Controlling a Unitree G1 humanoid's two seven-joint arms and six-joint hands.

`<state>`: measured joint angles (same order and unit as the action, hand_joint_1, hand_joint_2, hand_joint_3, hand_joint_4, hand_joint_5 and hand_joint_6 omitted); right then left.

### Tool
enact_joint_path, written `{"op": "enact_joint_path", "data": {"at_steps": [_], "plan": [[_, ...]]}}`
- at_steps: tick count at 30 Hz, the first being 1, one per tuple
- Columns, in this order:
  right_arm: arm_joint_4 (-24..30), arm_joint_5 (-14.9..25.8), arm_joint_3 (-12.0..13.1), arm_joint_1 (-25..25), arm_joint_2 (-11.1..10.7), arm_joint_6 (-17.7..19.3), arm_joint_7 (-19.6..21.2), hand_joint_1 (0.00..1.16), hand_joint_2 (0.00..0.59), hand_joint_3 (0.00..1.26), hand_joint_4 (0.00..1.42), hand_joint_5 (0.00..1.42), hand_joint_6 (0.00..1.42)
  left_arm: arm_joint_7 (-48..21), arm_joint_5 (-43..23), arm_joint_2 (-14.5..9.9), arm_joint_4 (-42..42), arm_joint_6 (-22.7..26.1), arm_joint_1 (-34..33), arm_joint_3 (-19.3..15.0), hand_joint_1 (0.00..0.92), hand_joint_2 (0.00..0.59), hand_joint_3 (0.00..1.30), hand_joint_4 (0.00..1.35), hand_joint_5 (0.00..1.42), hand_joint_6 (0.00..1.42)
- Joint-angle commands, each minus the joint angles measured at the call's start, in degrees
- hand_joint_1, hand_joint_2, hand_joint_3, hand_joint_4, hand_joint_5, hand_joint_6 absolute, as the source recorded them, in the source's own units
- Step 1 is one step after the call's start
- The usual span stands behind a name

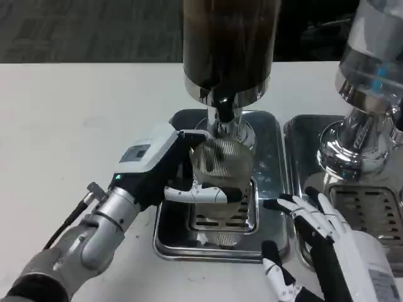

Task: Grasp the cup under the faucet to collect the drink, then remove the cup.

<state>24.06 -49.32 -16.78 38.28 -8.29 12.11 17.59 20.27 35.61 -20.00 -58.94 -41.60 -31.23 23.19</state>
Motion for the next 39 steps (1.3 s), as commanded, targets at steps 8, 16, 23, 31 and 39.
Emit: {"op": "enact_joint_path", "data": {"at_steps": [8,16,23,31,39], "plan": [[0.19,0.1,-0.24,0.52,0.25,-0.68,0.92,0.47,0.498,0.3,0.2,0.09,0.09,-1.65,-0.2,-1.27,3.25,-0.02,1.14,-0.37,0.146,0.054,0.5,0.16,0.18,0.2],[-0.24,-0.13,-0.83,0.91,0.29,-0.72,1.3,0.47,0.498,0.3,0.2,0.11,0.09,-0.7,0.82,-2.95,6.47,0.25,2.69,-0.53,0.122,0.049,0.35,0.0,0.0,0.03],[-0.28,0.17,-0.48,0.18,0.01,-0.74,0.92,0.47,0.498,0.31,0.21,0.12,0.09,-0.85,2.75,-4.01,9.65,3.89,3.61,0.18,0.092,0.03,0.34,0.0,0.0,0.0],[-1.62,-1.07,-1.54,-0.69,-0.03,0.12,2.57,0.47,0.498,0.33,0.23,0.14,0.09,10.54,7.78,-8.1,21.93,6.06,12.31,-1.92,0.046,0.019,0.06,0.0,0.0,0.0],[-2.19,-0.87,-1.67,-2.72,-1.33,1.16,4.36,0.47,0.498,0.35,0.27,0.17,0.07,10.22,3.78,-11.84,31.19,3.81,20.52,-8.12,0.043,0.02,0.08,0.0,0.0,0.0]]}}
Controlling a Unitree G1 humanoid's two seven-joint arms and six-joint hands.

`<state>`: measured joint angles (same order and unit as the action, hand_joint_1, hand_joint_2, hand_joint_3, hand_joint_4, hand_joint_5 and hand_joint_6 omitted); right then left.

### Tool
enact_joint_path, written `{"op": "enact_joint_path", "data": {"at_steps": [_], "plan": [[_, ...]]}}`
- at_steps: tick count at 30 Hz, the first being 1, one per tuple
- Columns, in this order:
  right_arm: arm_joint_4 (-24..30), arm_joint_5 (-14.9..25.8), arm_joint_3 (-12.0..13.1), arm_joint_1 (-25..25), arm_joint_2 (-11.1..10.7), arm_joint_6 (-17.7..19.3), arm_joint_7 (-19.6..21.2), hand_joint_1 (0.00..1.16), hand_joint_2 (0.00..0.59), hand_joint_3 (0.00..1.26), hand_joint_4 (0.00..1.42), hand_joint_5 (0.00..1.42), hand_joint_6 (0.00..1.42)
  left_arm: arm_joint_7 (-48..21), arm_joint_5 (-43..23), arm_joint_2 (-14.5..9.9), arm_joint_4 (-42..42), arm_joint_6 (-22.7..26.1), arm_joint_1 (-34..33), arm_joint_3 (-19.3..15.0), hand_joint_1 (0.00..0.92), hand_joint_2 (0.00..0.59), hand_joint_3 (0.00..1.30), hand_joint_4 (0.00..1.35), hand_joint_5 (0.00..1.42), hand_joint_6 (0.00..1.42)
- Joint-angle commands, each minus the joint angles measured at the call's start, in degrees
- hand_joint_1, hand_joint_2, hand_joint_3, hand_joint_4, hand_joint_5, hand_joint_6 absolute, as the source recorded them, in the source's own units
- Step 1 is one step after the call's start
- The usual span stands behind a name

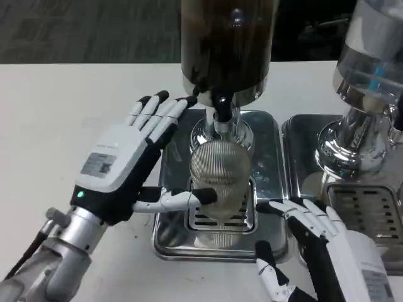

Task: Grasp the cup under the faucet to collect the drink, then remove the cup.

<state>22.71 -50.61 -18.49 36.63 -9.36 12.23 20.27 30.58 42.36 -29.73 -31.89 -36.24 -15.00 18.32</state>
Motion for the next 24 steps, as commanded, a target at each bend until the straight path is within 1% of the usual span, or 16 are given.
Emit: {"op": "enact_joint_path", "data": {"at_steps": [1,4,8,9,10,12,13,15,17,18,19,21,23,24], "plan": [[-0.99,0.45,0.03,-1.27,-0.3,1.14,1.97,0.47,0.498,0.36,0.27,0.17,0.07,-0.23,-3.66,-2.53,5.27,-1.85,5.57,-4.19,0.042,0.02,0.08,0.0,0.0,0.0],[-1.47,0.69,0.01,-1.82,-0.5,1.24,2.28,0.47,0.498,0.36,0.27,0.17,0.07,-1.17,-6.02,-3.12,7.99,-2.58,8.63,-6.68,0.039,0.02,0.08,0.0,0.0,0.0],[-2.18,0.89,0.23,-2.57,-0.94,1.19,2.43,0.47,0.498,0.36,0.27,0.18,0.07,-3.46,-14.13,-3.54,11.98,-7.16,13.16,-11.95,0.021,0.039,0.08,0.0,0.0,0.0],[-2.32,0.94,0.35,-2.72,-1.04,1.18,2.44,0.47,0.498,0.36,0.27,0.18,0.07,-5.39,-18.51,-3.9,13.19,-9.54,13.93,-13.43,0.004,0.051,0.1,0.0,0.0,0.0],[-2.47,1.02,0.61,-2.92,-1.13,1.06,2.41,0.47,0.498,0.35,0.27,0.18,0.07,-7.03,-21.64,-3.98,14.06,-11.13,14.36,-14.49,0.001,0.065,0.13,0.01,0.04,0.01],[-2.59,1.01,1.0,-3.08,-1.27,0.76,2.41,0.47,0.498,0.34,0.27,0.18,0.07,-11.99,-29.34,-4.58,15.51,-14.14,14.58,-16.1,0.0,0.074,0.15,0.05,0.09,0.05],[-2.64,1.09,1.24,-3.13,-1.39,0.68,2.38,0.47,0.498,0.34,0.27,0.18,0.07,-14.93,-33.92,-5.37,16.62,-15.18,14.3,-16.93,0.0,0.077,0.15,0.06,0.11,0.08],[-2.67,1.29,1.99,-3.15,-1.85,0.53,2.2,0.47,0.498,0.33,0.26,0.15,0.05,-20.25,-40.52,-5.91,18.16,-16.11,13.59,-18.35,0.0,0.084,0.17,0.12,0.16,0.1],[-2.6,1.4,2.56,-3.13,-2.2,0.46,1.99,0.47,0.498,0.32,0.24,0.14,0.05,-26.12,-47.57,-6.54,19.53,-15.46,12.42,-19.31,0.0,0.092,0.21,0.16,0.2,0.12],[-2.63,1.49,2.76,-3.19,-2.31,0.5,1.92,0.47,0.498,0.32,0.24,0.14,0.05,-30.81,-53.59,-7.14,20.49,-13.65,11.27,-19.33,0.0,0.093,0.22,0.18,0.22,0.13],[-2.6,1.43,2.98,-3.33,-2.42,0.43,1.86,0.47,0.498,0.32,0.23,0.13,0.05,-34.62,-57.84,-7.24,21.07,-12.14,10.4,-19.54,0.0,0.096,0.24,0.2,0.24,0.15],[-2.42,1.11,3.24,-3.55,-2.49,0.1,1.76,0.47,0.498,0.27,0.19,0.1,0.05,-42.8,-66.23,-7.16,22.11,-7.87,8.48,-20.03,0.0,0.099,0.26,0.22,0.26,0.17],[-2.17,0.63,3.36,-3.76,-2.38,-0.61,1.45,0.47,0.498,0.24,0.17,0.08,0.05,-49.43,-72.13,-6.82,22.83,-3.44,6.89,-20.98,0.0,0.098,0.27,0.23,0.28,0.19],[-1.95,0.3,3.41,-3.81,-2.23,-1.33,1.07,0.47,0.498,0.21,0.16,0.07,0.05,-53.94,-75.7,-6.78,22.89,0.12,5.54,-21.41,0.0,0.1,0.27,0.24,0.3,0.2]]}}
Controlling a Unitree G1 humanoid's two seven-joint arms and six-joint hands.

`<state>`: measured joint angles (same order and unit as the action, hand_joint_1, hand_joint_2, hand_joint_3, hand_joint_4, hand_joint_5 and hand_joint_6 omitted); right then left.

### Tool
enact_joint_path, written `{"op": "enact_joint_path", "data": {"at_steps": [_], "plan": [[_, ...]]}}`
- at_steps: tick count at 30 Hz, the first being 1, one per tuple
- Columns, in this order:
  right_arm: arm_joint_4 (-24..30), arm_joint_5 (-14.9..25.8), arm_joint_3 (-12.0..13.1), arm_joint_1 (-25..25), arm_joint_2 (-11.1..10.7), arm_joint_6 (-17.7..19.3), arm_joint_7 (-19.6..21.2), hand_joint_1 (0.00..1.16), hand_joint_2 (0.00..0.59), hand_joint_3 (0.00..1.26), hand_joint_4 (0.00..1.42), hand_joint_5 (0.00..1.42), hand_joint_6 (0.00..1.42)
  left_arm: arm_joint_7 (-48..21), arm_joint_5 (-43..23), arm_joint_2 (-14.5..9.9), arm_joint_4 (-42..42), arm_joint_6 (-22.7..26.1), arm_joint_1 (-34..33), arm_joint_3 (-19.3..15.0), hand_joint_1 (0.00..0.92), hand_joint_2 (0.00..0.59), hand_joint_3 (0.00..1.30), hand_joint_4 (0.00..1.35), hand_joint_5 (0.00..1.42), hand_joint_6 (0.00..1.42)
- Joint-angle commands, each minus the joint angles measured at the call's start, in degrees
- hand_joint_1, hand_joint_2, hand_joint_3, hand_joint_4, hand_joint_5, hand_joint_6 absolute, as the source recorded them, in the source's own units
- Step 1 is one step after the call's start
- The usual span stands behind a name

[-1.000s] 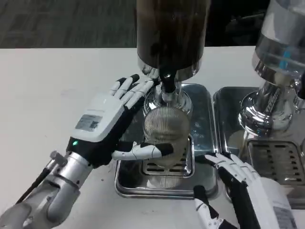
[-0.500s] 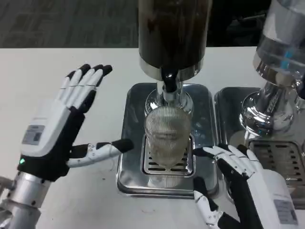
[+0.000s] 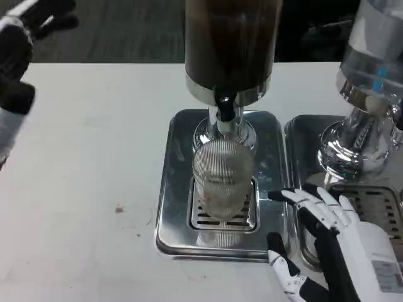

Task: Grasp the cup under the faucet to collect the drink, then remove the cup.

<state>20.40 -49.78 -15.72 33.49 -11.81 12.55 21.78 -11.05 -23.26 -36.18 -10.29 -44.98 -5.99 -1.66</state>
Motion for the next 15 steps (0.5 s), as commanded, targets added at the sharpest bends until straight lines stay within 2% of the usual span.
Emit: {"op": "enact_joint_path", "data": {"at_steps": [1,7,10,13,15], "plan": [[0.47,-0.77,0.64,-0.75,0.32,-2.2,-0.69,0.47,0.498,0.2,0.15,0.06,0.05,-16.52,-13.28,-0.2,1.11,12.61,-4.82,-1.85,0.0,0.094,0.27,0.25,0.31,0.21],[0.98,-1.35,0.14,-0.39,0.77,-4.16,-0.54,0.47,0.498,0.17,0.12,0.04,0.05,-33.78,-23.46,0.69,-1.26,32.6,-12.19,-4.63,0.0,0.092,0.2,0.23,0.32,0.22],[0.91,-0.75,0.16,0.26,1.32,-4.43,0.05,0.47,0.498,0.17,0.12,0.04,0.05,-39.39,-25.03,0.88,-2.47,40.34,-15.43,-5.49,0.0,0.092,0.16,0.19,0.3,0.23],[0.89,-0.89,0.09,0.46,1.6,-4.48,0.43,0.47,0.498,0.17,0.12,0.04,0.05,-43.47,-24.94,1.5,-3.87,45.94,-18.18,-6.12,0.0,0.097,0.14,0.16,0.28,0.22],[0.9,-0.97,0.07,0.58,1.93,-4.6,0.53,0.47,0.498,0.17,0.12,0.04,0.05,-46.01,-24.4,2.12,-4.71,49.33,-19.91,-6.76,0.0,0.11,0.08,0.08,0.21,0.17]]}}
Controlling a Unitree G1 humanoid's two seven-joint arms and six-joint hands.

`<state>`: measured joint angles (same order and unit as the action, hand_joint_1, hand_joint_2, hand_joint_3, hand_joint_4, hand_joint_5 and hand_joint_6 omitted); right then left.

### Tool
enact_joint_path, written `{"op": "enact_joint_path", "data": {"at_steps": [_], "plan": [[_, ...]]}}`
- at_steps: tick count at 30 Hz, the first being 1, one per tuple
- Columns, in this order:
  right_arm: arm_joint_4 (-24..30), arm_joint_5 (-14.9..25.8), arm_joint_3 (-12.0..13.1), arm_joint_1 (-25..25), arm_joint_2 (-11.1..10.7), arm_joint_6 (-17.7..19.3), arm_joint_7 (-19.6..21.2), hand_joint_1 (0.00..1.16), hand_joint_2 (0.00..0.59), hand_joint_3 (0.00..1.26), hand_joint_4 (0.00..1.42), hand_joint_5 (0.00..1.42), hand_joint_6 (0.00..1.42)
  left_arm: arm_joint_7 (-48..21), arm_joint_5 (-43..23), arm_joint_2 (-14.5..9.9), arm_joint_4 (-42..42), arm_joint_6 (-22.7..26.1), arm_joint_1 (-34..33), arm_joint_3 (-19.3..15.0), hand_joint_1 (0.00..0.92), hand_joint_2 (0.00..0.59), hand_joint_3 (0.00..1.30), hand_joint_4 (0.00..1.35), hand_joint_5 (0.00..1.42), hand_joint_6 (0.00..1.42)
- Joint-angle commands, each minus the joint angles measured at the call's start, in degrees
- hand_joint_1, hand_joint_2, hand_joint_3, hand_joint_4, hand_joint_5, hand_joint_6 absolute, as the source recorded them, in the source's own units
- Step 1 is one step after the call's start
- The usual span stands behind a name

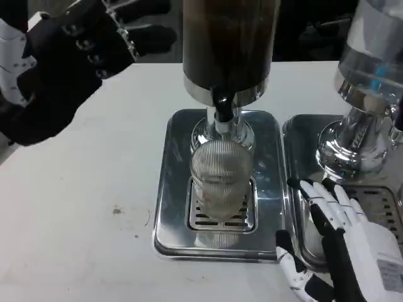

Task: Grasp the cup under the faucet to collect the drink, then remove the cup.

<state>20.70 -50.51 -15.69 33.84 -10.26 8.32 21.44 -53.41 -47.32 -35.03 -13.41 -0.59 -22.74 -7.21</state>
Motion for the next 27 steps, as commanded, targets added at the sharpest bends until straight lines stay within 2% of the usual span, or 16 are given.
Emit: {"op": "enact_joint_path", "data": {"at_steps": [1,5,12,21,27], "plan": [[0.55,-0.21,0.05,0.27,0.54,-0.42,0.91,0.47,0.498,0.17,0.12,0.04,0.05,-4.72,-0.18,1.25,-1.91,6.46,-3.97,-1.34,0.0,0.112,0.06,0.05,0.19,0.14],[0.18,-0.18,-0.12,0.28,1.03,-0.49,1.2,0.47,0.497,0.17,0.13,0.04,0.05,-8.11,0.48,2.98,-3.92,12.08,-7.65,-0.82,0.0,0.115,0.05,0.02,0.15,0.1],[-0.38,-0.02,-0.59,0.84,1.91,-0.74,2.26,0.45,0.499,0.18,0.12,0.04,0.05,-11.13,4.35,6.32,-6.89,15.04,-12.71,0.27,0.0,0.124,0.04,0.0,0.09,0.03],[-0.49,-0.03,-1.22,1.83,2.61,-1.16,2.85,0.44,0.499,0.18,0.12,0.04,0.05,-12.45,10.53,10.62,-11.66,13.09,-17.44,1.63,0.0,0.128,0.05,0.0,0.06,0.01],[-0.73,-0.06,-1.44,1.91,2.74,-1.3,2.97,0.44,0.499,0.19,0.12,0.04,0.03,-12.62,16.68,13.88,-21.08,8.44,-21.87,2.37,0.0,0.131,0.1,0.0,0.07,0.02]]}}
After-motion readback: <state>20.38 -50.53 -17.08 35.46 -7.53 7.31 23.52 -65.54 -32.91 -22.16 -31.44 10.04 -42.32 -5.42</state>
